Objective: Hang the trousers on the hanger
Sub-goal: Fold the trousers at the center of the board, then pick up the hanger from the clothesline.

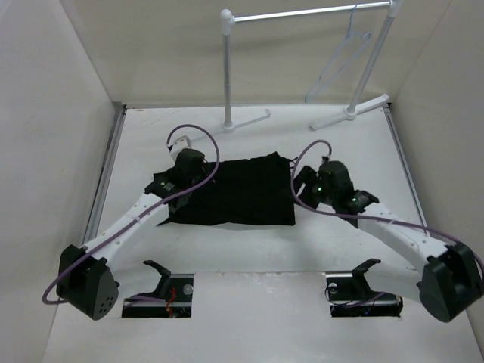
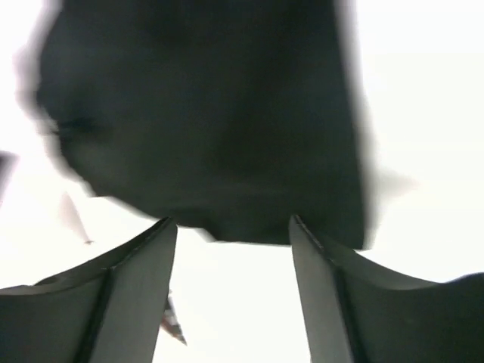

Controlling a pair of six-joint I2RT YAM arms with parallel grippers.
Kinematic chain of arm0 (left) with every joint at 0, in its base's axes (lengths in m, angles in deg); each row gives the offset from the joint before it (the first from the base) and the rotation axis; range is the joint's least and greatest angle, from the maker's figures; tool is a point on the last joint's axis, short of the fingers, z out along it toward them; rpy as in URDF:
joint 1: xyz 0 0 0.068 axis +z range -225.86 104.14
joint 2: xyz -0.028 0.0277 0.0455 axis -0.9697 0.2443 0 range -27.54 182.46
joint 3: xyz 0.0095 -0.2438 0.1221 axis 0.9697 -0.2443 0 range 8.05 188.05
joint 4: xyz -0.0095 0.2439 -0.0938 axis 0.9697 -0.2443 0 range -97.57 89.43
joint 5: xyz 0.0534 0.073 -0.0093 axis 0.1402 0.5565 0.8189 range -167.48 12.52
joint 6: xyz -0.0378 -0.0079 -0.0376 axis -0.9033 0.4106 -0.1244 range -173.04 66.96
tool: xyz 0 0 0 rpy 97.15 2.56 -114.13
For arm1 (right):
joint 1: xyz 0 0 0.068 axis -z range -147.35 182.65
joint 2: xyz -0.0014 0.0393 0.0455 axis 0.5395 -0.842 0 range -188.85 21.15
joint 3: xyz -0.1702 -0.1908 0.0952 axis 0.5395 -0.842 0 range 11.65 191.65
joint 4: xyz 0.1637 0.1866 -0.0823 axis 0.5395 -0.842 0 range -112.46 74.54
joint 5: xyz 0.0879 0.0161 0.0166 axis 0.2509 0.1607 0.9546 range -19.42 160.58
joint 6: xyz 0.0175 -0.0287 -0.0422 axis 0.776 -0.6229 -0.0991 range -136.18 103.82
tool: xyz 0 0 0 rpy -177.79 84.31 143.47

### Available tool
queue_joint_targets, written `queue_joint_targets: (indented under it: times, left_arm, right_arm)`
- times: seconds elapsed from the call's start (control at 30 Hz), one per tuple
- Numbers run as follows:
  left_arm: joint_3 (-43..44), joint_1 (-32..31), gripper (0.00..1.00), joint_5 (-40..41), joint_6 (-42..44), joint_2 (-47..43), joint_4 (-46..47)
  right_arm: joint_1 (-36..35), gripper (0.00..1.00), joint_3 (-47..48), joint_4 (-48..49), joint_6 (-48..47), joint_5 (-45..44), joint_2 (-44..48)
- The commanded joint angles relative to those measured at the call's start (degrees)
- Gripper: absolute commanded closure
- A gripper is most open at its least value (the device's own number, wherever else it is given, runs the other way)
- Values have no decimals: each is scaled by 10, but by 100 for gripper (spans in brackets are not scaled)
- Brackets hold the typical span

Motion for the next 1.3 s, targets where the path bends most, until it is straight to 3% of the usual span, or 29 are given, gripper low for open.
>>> queue_joint_targets:
  times: [0.0,0.07,0.17,0.23,0.33,0.47,0.53,0.6,0.73,0.83,1.13,1.27]
  left_arm:
    - [32,8,70,11,11,-39,-26]
    - [26,9,70,7,13,-47,-32]
    - [13,1,70,2,11,-58,-32]
    - [6,-12,72,2,9,-66,-32]
    - [-6,-28,74,7,5,-75,-32]
    - [-18,-36,74,8,-1,-79,-32]
    - [-19,-38,74,8,-3,-82,-32]
    - [-21,-36,73,7,-5,-82,-32]
    - [-27,-31,72,3,-7,-84,-32]
    - [-33,-30,72,3,-10,-89,-32]
    - [-46,-29,72,4,-26,-95,-34]
    - [-43,-29,72,4,-27,-96,-34]
  right_arm:
    - [35,31,119,-62,-59,-10,63]
    - [70,35,194,-84,-97,-6,57]
    - [125,72,320,-93,-141,5,6]
    - [159,85,408,-95,-158,11,-34]
    - [206,83,510,-85,-168,5,-101]
    - [241,47,636,-80,-180,13,-210]
    - [246,38,691,-83,-184,22,-260]
    - [251,36,737,-92,-188,43,-302]
    - [253,37,812,-121,-196,53,-369]
    - [251,43,834,-114,-199,67,-399]
    - [246,77,811,-51,-206,110,-388]
    - [245,85,820,-44,-215,124,-367]
